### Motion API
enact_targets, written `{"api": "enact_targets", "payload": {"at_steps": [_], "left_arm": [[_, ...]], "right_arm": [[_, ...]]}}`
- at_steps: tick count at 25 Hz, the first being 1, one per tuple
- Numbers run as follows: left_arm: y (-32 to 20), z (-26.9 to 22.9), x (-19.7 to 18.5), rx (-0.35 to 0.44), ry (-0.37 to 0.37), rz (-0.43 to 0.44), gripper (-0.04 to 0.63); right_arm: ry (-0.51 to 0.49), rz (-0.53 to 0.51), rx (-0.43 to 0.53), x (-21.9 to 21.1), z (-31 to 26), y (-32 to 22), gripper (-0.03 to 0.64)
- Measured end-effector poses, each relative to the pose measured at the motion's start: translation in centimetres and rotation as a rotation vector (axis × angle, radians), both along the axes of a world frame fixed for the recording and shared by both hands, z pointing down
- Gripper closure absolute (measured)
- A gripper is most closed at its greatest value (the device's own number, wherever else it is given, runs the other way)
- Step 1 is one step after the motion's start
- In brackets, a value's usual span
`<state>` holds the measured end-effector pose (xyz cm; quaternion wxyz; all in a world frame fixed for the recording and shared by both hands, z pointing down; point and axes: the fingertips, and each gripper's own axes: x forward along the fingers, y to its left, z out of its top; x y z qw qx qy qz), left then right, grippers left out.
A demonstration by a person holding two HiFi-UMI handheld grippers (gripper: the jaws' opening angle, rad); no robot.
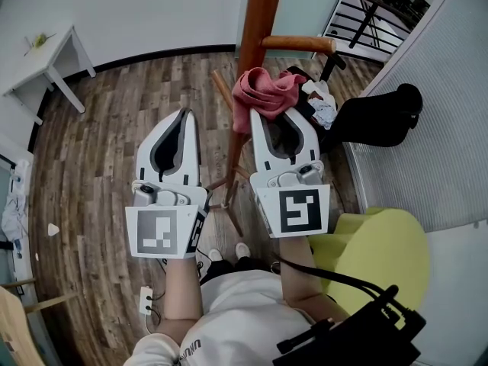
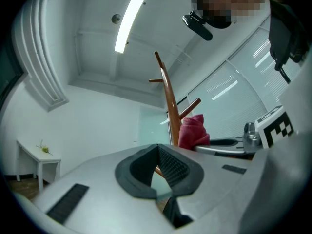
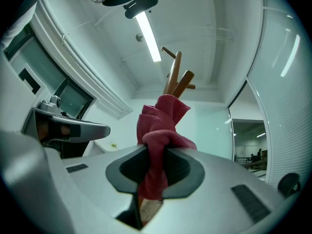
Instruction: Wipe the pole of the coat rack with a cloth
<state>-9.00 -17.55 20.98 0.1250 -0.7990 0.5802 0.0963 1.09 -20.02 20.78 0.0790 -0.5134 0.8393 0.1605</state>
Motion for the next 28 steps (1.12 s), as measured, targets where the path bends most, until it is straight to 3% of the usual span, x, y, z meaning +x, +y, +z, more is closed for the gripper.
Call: {"api": "enact_targets", "payload": {"at_steps": [28], "left_arm": [[0.4,3.4,-0.2,-0.074,0.019,0.031,0.585]], "right_arm": [[0.052,0.013,-0.072,-0.9,3.9,1.0,0.538]]}}
